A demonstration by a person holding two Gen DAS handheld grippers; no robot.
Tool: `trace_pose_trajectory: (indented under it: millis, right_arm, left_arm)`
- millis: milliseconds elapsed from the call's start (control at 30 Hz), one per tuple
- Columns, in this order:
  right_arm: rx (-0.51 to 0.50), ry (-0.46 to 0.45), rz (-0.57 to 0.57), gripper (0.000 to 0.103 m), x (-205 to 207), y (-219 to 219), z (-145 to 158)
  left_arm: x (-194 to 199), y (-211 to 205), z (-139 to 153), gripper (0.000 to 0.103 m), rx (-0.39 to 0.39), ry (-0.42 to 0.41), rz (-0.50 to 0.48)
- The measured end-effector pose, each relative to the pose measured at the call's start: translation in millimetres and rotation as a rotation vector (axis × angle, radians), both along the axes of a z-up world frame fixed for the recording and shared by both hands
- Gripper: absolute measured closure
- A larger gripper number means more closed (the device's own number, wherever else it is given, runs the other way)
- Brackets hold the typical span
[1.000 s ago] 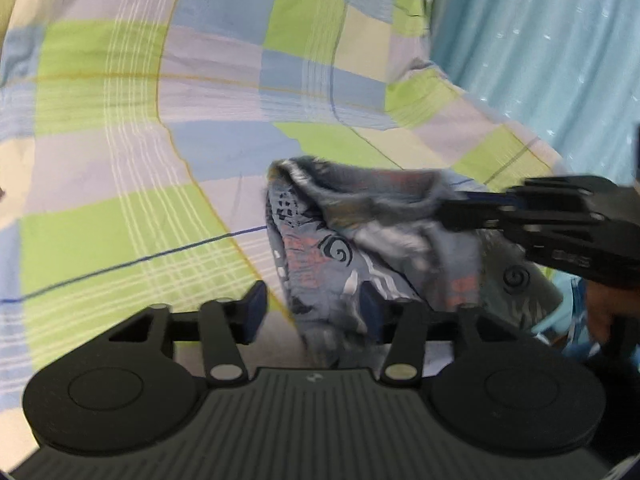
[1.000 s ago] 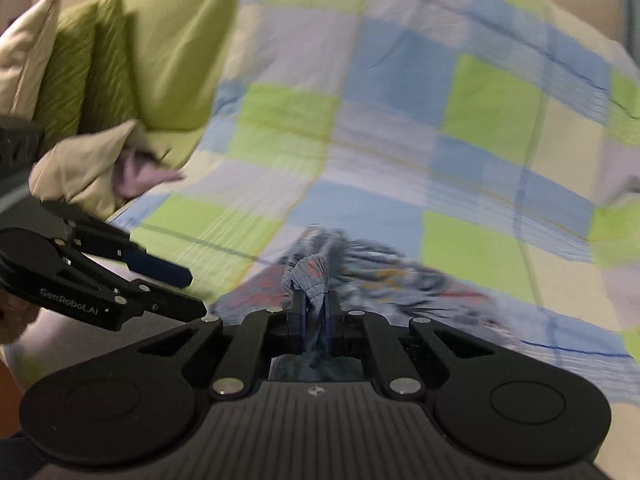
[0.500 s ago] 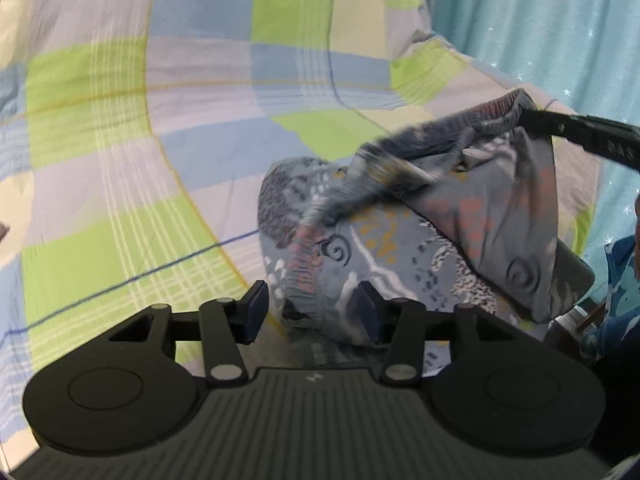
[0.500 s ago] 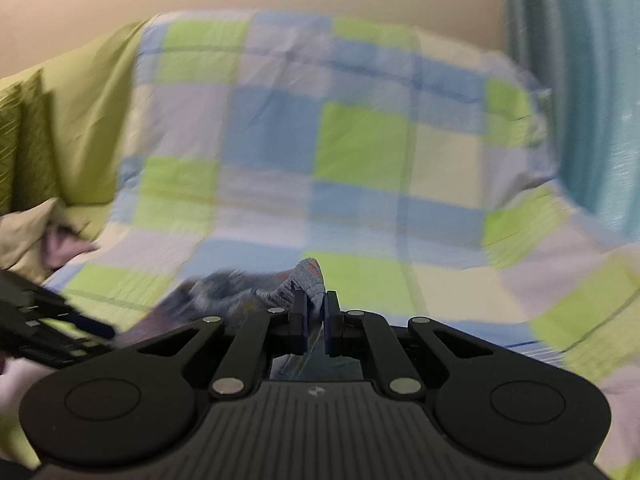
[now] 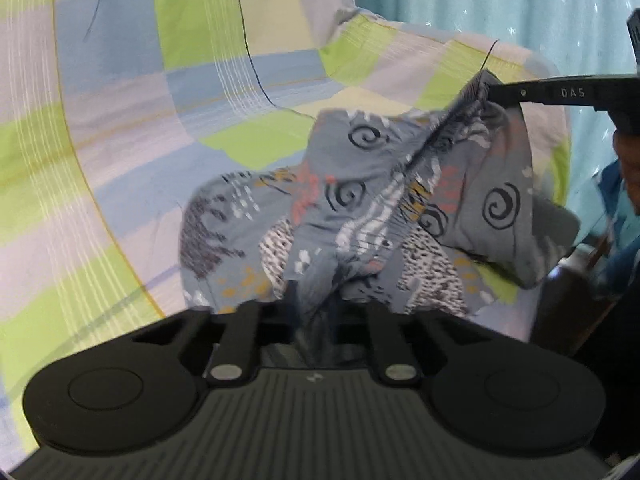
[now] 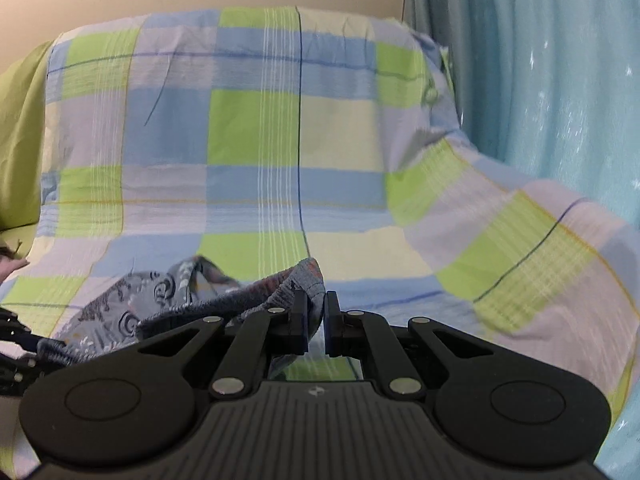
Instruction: Fold clothes
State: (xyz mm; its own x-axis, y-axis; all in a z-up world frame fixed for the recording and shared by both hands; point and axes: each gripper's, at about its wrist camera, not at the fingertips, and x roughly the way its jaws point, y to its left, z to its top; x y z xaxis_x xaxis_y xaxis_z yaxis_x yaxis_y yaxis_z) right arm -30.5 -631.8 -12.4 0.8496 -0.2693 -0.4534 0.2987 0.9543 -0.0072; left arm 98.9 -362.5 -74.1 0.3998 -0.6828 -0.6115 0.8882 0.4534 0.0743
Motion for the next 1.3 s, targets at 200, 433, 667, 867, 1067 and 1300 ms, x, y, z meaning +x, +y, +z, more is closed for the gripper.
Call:
trace_pose_trajectory:
  millis: [200, 433, 667, 867, 1067, 1300]
  right_arm:
    - [0.019, -0.001, 0.023, 0.097, -7.7, -1.7, 9.1]
    - [-0.165, -0.165, 0.073, 0.098, -49.1, 45.5, 97.1]
    - [-0.315, -0.358, 0.06, 0.098, -108.7, 87.4, 190.4]
    - [-0.416, -0.449, 0.044, 0.098, -129.9, 101.7, 244.7]
    - [-0.426, -0.382, 0.053, 0.098, -78.0, 69.7, 240.0]
    - [-0.307, -0.13, 0.082, 0.098, 80.2, -13.4, 139.5]
  left_arm:
    - [19.5, 19.8, 60.3, 0.1, -0.137, -0.094, 0.058]
    - [-6.2, 59.7, 189.7, 0.1, -0.299, -0.309, 0.088]
    - [-74.2, 96.9, 297.8, 0.1, -0.416, -0.516, 0.073]
    - [-80.8, 97.9, 346.7, 0.1, -0.432, -0.576, 0.081]
    - [-21.9, 48.7, 320.0, 0.1, -0.326, -0.497, 0.083]
    - [110.5, -49.9, 165.4, 0.1, -0.123, -0.253, 0.127]
